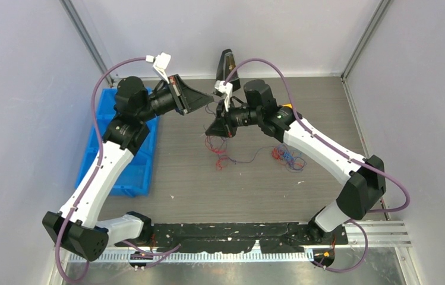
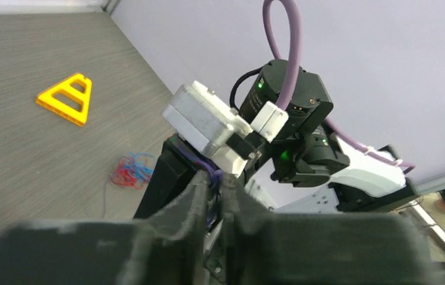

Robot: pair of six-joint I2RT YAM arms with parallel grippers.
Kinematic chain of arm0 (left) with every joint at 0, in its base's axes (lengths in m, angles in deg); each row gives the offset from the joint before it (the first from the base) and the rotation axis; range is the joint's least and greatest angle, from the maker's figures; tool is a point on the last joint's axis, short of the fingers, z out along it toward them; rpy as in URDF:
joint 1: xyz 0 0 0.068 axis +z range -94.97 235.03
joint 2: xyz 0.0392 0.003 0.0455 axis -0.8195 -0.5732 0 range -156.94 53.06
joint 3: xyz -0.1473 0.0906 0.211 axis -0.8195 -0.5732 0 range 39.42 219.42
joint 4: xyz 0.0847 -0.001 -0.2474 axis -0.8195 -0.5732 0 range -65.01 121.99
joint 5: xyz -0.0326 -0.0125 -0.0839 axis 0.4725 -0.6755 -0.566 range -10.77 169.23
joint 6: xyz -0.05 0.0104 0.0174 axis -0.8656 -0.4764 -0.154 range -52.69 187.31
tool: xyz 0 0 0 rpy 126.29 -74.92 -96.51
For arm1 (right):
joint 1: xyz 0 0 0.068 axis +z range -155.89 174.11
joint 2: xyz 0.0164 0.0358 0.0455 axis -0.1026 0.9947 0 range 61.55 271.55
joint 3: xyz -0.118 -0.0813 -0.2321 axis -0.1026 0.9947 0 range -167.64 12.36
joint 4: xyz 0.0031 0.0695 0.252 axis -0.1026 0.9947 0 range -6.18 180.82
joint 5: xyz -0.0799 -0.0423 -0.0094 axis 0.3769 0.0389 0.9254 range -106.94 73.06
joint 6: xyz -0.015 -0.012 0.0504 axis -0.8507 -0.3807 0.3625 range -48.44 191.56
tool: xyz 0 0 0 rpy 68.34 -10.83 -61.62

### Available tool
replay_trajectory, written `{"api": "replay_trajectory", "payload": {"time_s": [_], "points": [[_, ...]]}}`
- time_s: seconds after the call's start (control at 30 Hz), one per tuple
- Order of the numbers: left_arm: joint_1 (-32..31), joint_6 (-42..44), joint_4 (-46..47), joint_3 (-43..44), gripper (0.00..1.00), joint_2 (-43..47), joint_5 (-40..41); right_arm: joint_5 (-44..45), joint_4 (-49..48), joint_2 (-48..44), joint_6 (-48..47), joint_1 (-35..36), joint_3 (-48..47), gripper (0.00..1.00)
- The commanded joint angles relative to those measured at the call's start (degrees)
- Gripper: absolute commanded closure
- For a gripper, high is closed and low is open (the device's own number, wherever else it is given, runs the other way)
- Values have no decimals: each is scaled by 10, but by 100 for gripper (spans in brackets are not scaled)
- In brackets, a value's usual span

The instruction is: Untangle the cables

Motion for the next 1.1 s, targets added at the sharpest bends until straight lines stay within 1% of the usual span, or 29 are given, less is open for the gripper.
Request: {"api": "replay_trajectory", "payload": {"time_s": [0.0,0.03,0.07,0.1,0.17,0.2,0.23,0.3,0.4,0.53,0.63,0.73,0.87,1.0,1.07], "points": [[46,9,12,5,64,16,-8,-46,-50,-26,27,-5,-18,94],[66,22,8,4,56,18,-18,-74,-65,-38,47,-10,-7,95],[87,45,2,3,50,22,-32,-91,-77,-45,61,-21,9,95],[107,76,-6,-3,44,30,-50,-124,-110,-56,96,-27,17,95],[136,162,-17,-35,30,51,-93,-172,-164,-70,146,-45,40,95],[146,206,-30,-52,24,63,-107,-183,-179,-73,158,-52,48,95],[154,243,-39,-71,20,75,-121,-203,-204,-79,183,-55,53,95],[156,324,-62,-103,18,96,-158,-215,-231,-86,209,-60,62,95],[140,369,-46,-164,18,142,-175,-217,-247,-92,228,-60,69,95],[86,402,-34,-204,23,170,-159,-217,-258,-92,248,-61,73,94],[33,435,-42,-206,28,167,-137,-220,-279,-89,269,-61,79,95],[-1,449,-47,-197,32,149,-129,-221,-303,-89,290,-61,85,95],[-23,450,-40,-187,40,125,-113,-223,-303,-91,291,-61,87,94],[-34,433,-17,-184,47,110,-107,-223,-301,-92,292,-61,93,95],[-42,428,-12,-180,55,104,-105,-224,-305,-91,295,-61,97,95]]}}
